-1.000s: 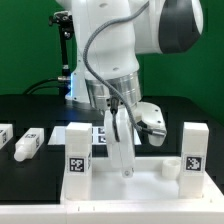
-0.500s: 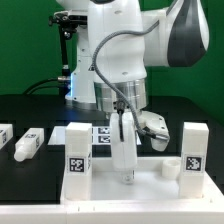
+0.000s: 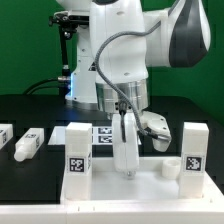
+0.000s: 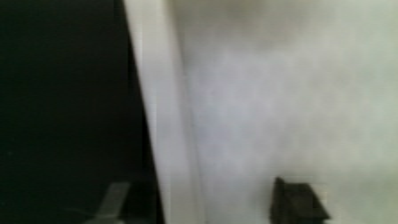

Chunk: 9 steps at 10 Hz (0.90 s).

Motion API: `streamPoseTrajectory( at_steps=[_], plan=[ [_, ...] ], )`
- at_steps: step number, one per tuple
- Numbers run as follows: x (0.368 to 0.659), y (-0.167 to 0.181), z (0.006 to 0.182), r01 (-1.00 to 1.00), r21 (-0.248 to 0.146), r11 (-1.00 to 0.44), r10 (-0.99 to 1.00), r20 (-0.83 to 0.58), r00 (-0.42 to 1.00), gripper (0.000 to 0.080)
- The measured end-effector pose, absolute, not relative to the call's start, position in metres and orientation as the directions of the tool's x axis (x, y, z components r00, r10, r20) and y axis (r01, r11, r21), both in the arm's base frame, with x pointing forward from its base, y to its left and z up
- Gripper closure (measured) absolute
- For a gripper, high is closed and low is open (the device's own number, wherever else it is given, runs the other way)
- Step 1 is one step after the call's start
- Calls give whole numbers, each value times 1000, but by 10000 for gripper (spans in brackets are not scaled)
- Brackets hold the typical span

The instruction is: Assemble desk

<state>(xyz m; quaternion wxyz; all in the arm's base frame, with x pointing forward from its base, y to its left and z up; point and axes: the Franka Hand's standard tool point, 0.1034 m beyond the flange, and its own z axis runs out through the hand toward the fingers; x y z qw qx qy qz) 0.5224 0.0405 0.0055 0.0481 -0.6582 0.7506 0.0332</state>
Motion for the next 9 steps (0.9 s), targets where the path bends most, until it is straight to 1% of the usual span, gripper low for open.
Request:
streamPoseTrajectory(
  at_steps=[1,2,3,4,5,6,9],
  plan=[
    [517,41,4,-991,3,130,-984,-120,-130,689],
    [516,42,4,-994,2,111,-987,-120,-110,735],
    [516,42,4,-996,0,94,-988,-120,-93,735],
    [516,41,5,-999,-7,33,-993,-116,-32,735],
    [514,39,10,-993,-24,-117,-987,-104,119,744],
    [504,26,12,-973,-28,-228,-968,-100,230,744],
    [485,-13,8,-861,-15,-508,-854,-123,506,744]
  ],
)
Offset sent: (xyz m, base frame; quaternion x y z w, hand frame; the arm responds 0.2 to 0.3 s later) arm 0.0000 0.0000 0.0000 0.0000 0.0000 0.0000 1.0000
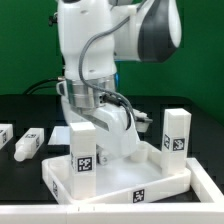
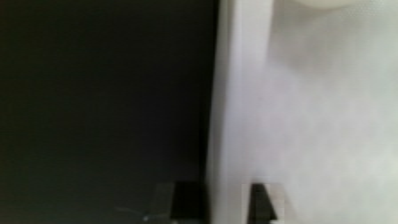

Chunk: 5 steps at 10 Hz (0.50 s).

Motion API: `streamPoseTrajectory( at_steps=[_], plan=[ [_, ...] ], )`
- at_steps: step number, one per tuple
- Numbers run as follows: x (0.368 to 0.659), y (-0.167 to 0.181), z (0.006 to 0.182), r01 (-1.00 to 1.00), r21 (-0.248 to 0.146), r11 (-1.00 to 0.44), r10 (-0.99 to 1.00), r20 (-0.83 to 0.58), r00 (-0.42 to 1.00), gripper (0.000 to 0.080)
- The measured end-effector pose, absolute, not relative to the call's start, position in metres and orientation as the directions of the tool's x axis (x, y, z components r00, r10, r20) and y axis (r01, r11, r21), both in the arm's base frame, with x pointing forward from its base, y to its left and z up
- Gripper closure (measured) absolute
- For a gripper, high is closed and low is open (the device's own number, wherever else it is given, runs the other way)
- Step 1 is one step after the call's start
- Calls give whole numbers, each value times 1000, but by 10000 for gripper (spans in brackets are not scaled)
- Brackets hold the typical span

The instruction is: Assemble desk

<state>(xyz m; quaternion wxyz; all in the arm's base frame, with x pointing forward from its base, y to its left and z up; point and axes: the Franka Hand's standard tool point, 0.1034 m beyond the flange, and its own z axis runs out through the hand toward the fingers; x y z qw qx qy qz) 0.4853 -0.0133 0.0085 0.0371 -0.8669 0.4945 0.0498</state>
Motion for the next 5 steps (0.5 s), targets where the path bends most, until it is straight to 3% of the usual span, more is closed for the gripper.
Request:
streamPoseTrajectory(
  at_steps=[1,5],
  plan=[
    [484,-13,7,-783,22,-622,-780,-103,617,743],
    [484,-27,7,-615,8,-789,-613,-97,785,739]
  ],
)
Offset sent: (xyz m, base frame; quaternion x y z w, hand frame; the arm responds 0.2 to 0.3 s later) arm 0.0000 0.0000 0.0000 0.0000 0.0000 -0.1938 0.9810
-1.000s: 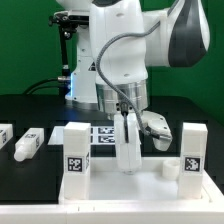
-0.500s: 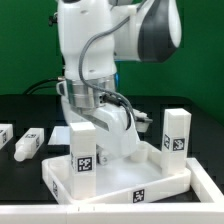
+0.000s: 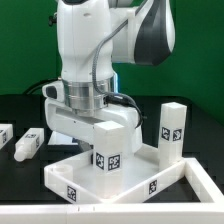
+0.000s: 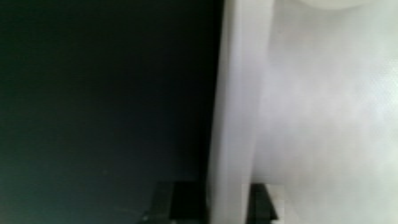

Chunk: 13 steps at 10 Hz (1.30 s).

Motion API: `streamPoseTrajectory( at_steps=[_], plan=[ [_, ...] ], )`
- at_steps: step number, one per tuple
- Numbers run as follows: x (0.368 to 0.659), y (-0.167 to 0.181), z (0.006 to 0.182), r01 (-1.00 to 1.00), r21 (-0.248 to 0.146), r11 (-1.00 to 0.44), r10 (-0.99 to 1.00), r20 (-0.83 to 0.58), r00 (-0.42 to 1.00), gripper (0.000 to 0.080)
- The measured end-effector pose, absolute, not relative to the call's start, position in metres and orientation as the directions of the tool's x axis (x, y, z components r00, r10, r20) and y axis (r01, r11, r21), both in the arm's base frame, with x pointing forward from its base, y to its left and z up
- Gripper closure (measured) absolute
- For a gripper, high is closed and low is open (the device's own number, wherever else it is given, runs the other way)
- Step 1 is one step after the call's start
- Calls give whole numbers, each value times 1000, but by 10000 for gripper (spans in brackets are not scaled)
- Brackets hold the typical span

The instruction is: Assemble desk

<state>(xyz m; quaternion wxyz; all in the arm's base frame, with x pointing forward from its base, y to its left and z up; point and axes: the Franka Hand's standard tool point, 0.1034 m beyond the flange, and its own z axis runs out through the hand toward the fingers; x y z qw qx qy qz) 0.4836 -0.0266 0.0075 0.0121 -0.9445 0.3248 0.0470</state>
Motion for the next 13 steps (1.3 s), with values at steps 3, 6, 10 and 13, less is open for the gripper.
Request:
streamPoseTrajectory(
  at_steps=[3,6,10,13],
  plan=[
    [526,-36,18,-197,-69,-978,-189,-105,976,739],
    [523,-39,16,-51,-73,-996,-43,-102,994,739],
    [576,-38,32,440,-104,-892,447,-55,893,739],
    [569,-46,27,553,-102,-827,560,-63,826,739]
  ],
)
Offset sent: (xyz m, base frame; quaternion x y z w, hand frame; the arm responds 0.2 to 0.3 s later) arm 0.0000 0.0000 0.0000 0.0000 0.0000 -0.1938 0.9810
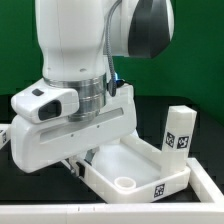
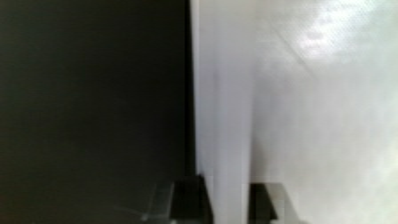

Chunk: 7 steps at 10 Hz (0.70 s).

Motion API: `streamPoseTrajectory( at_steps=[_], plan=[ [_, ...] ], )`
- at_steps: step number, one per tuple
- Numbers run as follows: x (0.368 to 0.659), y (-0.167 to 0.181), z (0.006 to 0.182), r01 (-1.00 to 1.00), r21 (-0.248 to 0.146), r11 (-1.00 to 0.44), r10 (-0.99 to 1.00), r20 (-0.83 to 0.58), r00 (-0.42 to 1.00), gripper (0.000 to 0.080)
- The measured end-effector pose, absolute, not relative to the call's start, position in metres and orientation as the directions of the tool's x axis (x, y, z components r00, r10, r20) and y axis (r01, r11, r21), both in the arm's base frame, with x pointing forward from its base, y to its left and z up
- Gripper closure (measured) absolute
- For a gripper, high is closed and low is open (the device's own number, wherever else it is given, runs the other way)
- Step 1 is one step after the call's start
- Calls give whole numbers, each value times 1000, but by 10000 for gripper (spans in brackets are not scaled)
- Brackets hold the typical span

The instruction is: Assemble desk

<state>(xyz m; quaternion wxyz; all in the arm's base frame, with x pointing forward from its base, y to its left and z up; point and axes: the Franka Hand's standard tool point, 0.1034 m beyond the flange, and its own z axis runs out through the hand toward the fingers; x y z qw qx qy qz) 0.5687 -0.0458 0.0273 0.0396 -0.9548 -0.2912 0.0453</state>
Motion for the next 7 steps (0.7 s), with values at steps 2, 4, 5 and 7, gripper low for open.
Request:
streamPoseTrajectory(
  at_steps=[2,4,5,7],
  plan=[
    [580,-38,34,700,-111,-706,707,-47,706,739],
    [609,-20,39,853,-87,-515,856,-7,517,739],
    [606,-24,37,865,-90,-493,869,-12,494,739],
    [605,-32,37,925,-87,-370,929,-29,369,739]
  ],
)
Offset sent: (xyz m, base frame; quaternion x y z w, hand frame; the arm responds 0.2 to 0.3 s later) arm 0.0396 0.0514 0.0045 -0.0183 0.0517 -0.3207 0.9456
